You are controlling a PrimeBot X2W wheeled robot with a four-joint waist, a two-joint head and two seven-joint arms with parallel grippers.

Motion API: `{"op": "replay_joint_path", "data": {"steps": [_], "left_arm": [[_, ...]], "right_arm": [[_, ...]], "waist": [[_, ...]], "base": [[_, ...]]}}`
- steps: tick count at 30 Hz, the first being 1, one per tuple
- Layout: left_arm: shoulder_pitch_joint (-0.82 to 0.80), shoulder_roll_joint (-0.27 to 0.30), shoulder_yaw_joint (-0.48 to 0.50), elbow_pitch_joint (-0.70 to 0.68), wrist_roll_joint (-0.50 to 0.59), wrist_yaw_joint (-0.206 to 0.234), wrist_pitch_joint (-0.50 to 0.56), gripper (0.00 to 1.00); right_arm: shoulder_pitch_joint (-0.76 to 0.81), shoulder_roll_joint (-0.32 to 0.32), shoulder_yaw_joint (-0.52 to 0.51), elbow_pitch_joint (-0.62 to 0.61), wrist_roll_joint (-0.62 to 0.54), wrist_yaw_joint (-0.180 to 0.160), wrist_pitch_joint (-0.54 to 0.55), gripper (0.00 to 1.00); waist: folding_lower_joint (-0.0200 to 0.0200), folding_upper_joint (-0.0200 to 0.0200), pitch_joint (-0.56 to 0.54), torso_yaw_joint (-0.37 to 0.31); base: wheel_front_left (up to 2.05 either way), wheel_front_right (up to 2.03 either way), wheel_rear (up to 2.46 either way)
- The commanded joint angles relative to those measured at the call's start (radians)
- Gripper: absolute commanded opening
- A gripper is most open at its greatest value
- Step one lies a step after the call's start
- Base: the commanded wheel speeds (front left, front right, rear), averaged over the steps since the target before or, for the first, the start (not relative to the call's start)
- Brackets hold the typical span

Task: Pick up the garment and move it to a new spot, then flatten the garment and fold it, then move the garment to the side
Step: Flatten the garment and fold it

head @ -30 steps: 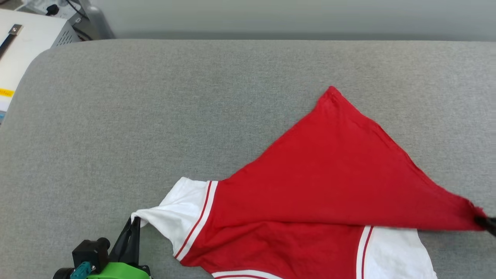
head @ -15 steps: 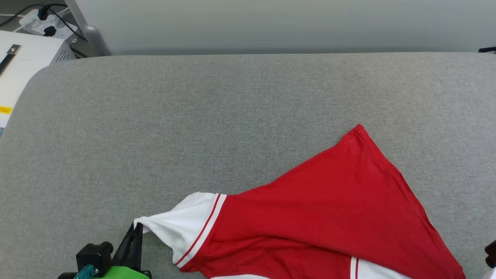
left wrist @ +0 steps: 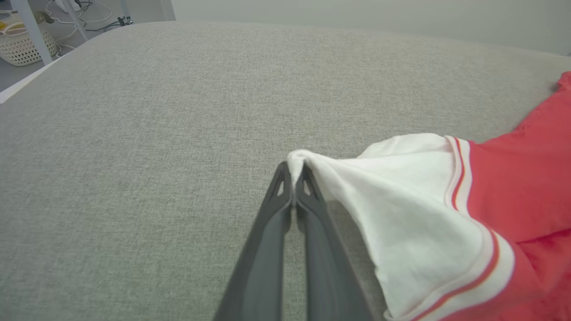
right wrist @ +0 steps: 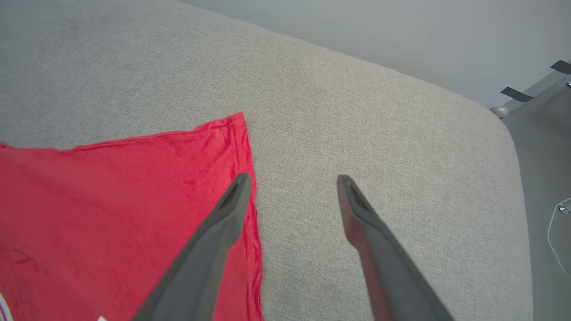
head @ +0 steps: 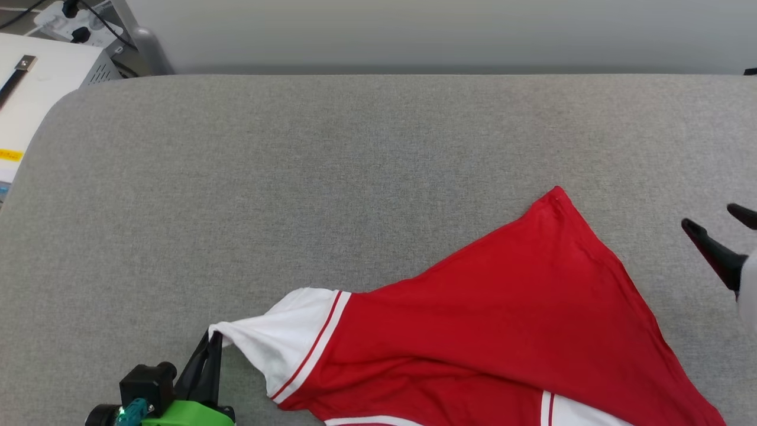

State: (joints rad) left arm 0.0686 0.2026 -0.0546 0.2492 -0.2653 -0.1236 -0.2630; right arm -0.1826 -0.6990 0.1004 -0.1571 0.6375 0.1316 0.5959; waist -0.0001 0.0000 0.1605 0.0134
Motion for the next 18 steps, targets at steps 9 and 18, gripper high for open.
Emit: {"op": "replay_joint_path", "data": {"steps": [9, 18], "left_arm": [[-0.086, 0.006, -0.032, -0.026, 0.019, -0.005, 0.001, 0.00], [-0.132, -0.004, -0.065, -0.056, 0.030, -0.006, 0.001, 0.00]], "right_arm": [[-0.353, -0.012, 0.294, 0.178, 0.014, -0.001, 0.145, 1.00], [-0.566, 0.033, 0.503, 0.439, 0.047, -0.001, 0.195, 1.00]], "waist": [[0.0001, 0.0000, 0.094, 0.060], [0.0001, 0.0000, 0.152, 0.109]], "base": [[0.00, 0.00, 0.00], [0.00, 0.00, 0.00]]}}
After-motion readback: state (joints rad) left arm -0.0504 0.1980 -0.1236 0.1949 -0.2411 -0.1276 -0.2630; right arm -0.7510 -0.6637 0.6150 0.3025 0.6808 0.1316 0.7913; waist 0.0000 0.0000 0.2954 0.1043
